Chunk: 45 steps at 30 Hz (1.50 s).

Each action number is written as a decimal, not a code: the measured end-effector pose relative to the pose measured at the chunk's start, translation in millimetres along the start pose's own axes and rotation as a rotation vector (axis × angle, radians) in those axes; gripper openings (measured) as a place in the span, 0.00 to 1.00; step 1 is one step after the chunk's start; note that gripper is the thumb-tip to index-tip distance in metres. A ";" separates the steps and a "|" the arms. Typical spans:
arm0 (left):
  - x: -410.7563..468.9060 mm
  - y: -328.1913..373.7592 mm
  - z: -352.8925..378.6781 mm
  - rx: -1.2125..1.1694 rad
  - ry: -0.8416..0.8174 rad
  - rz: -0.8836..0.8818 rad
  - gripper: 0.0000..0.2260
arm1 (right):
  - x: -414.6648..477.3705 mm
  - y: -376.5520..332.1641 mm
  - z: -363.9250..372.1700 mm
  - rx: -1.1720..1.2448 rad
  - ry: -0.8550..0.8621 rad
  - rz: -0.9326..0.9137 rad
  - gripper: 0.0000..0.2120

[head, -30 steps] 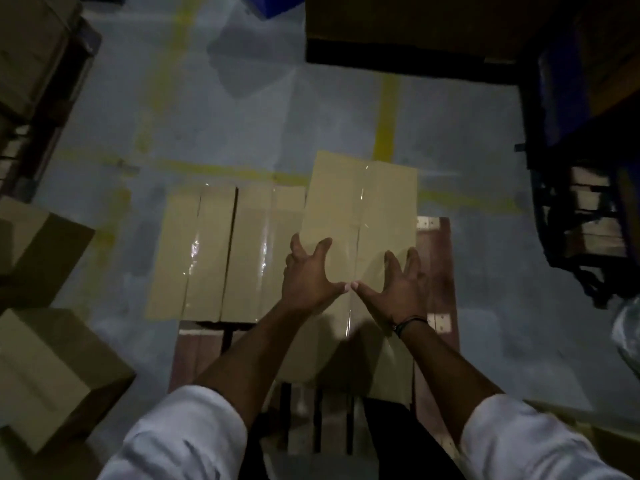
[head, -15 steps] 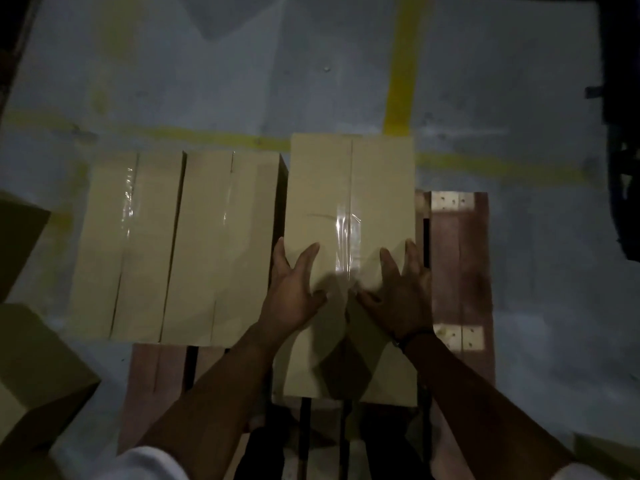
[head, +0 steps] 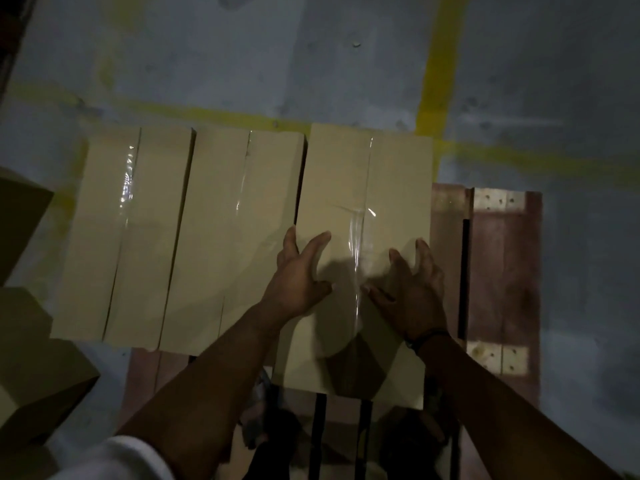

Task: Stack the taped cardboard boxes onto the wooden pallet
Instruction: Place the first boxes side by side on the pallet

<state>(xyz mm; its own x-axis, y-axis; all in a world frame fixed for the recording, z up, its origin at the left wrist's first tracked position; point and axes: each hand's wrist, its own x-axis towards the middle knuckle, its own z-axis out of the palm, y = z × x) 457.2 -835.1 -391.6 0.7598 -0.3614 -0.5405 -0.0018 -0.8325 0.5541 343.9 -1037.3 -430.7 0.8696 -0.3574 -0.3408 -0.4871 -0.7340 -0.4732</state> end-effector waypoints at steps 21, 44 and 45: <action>-56.1 -79.5 24.2 -0.029 -0.105 -0.222 0.37 | -31.3 0.5 38.0 -0.041 -0.207 0.079 0.43; -98.6 -70.4 44.0 -0.075 -0.180 -0.183 0.39 | -89.5 -5.6 22.0 -0.267 -0.389 0.085 0.41; -102.1 -62.7 38.4 -0.082 -0.180 -0.166 0.40 | -91.8 -11.0 14.9 -0.287 -0.405 0.077 0.41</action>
<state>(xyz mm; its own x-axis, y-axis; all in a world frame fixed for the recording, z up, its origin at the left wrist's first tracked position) 354.7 -762.1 -395.4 0.6172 -0.2974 -0.7285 0.1716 -0.8527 0.4935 268.2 -987.8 -406.3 0.7027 -0.2062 -0.6809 -0.4575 -0.8639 -0.2106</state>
